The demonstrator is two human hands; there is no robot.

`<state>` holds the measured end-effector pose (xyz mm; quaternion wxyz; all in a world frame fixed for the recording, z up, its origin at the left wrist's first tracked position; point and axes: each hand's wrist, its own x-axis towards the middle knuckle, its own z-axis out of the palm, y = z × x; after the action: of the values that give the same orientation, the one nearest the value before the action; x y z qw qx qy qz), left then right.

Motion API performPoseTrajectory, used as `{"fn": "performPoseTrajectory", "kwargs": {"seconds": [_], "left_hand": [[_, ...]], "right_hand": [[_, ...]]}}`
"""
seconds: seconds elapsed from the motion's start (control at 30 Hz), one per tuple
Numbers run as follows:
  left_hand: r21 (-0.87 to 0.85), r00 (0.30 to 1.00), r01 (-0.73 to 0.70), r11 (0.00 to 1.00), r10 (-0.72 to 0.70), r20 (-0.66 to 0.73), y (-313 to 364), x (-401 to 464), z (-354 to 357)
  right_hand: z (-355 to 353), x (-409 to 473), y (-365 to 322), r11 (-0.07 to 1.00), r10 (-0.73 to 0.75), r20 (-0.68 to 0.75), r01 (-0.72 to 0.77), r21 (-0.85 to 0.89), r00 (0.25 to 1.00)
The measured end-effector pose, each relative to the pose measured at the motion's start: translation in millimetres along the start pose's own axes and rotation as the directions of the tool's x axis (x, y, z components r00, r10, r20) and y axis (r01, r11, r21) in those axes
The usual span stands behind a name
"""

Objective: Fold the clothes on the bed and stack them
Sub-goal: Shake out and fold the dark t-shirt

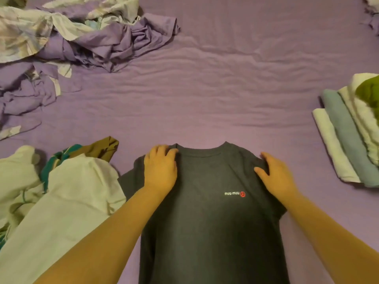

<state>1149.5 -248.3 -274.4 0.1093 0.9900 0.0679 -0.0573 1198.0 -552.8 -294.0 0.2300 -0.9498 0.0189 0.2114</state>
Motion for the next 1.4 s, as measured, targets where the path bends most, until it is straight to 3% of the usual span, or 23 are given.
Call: {"fn": "performPoseTrajectory", "kwargs": {"seconds": [0.07,0.13,0.23,0.4,0.47,0.57,0.7,0.77,0.83,0.9,1.0,1.07,1.13,1.23,1.3,1.4], "left_hand": [[0.013,0.977,-0.211,0.977,0.211,-0.037,23.4,-9.2,19.6],[-0.006,0.927,-0.372,0.928,0.372,0.056,53.4,-18.4,36.3],[-0.051,0.853,-0.495,0.867,0.496,0.163,95.3,-17.6,55.6],[0.008,0.807,-0.54,0.842,0.514,0.291,134.9,11.7,69.4],[0.025,0.786,-0.539,0.842,0.492,0.373,139.6,21.6,73.1],[0.076,0.79,-0.539,0.839,0.472,0.392,140.2,31.8,81.0],[0.124,0.801,-0.536,0.835,0.457,0.387,137.5,34.7,89.0],[0.134,0.806,-0.533,0.835,0.454,0.381,137.7,34.4,90.0],[0.135,0.806,-0.529,0.838,0.447,0.388,139.8,34.5,87.9],[0.136,0.81,-0.521,0.843,0.438,0.39,138.0,30.1,81.6],[0.127,0.815,-0.514,0.848,0.438,0.379,117.9,11.5,75.7],[0.132,0.832,-0.49,0.862,0.417,0.365,92.4,-7.9,71.0],[0.137,0.854,-0.442,0.887,0.369,0.367,62.7,-27.3,62.6],[0.156,0.883,-0.382,0.911,0.309,0.352,15.2,-47.8,47.7],[0.181,0.922,-0.284,0.942,0.216,0.323,-14.1,-53.8,34.5],[0.228,0.954,-0.091,0.969,0.019,0.298,-53.6,-56.9,10.7]], "right_hand": [[2.7,-3.6,15.7,0.999,0.012,-0.049,-0.014,-0.044,0.999],[3.3,-6.0,25.5,0.995,0.007,-0.086,-0.015,-0.097,0.996],[2.2,-4.5,30.0,0.998,0.064,-0.124,-0.062,0.026,0.99],[-10.8,-3.0,26.6,0.899,0.181,-0.24,-0.061,0.434,0.954],[-15.4,0.5,30.0,0.897,0.198,-0.281,-0.057,0.439,0.939],[-16.2,7.3,39.0,0.931,0.206,-0.309,-0.089,0.354,0.929],[-12.0,0.8,31.1,0.873,0.311,-0.276,-0.159,0.461,0.909],[-1.9,-12.5,26.2,0.929,0.229,-0.211,-0.149,0.339,0.95],[10.0,-27.3,28.1,0.995,0.071,-0.168,-0.058,0.082,0.983],[11.6,-33.4,33.2,0.996,0.032,-0.189,-0.046,-0.07,0.982],[6.9,-31.0,25.4,0.981,0.071,-0.3,-0.121,-0.153,0.951],[13.3,-28.6,9.1,0.941,-0.111,-0.324,-0.006,-0.338,0.94],[25.7,-30.5,-20.6,0.866,-0.329,-0.213,0.204,-0.458,0.92],[66.2,-44.7,-67.4,0.761,-0.507,0.001,0.448,-0.469,0.862],[98.6,-56.3,-86.9,0.701,-0.551,0.127,0.54,-0.467,0.825],[128.3,-65.4,-100.2,0.719,-0.471,0.22,0.516,-0.466,0.854]]}}
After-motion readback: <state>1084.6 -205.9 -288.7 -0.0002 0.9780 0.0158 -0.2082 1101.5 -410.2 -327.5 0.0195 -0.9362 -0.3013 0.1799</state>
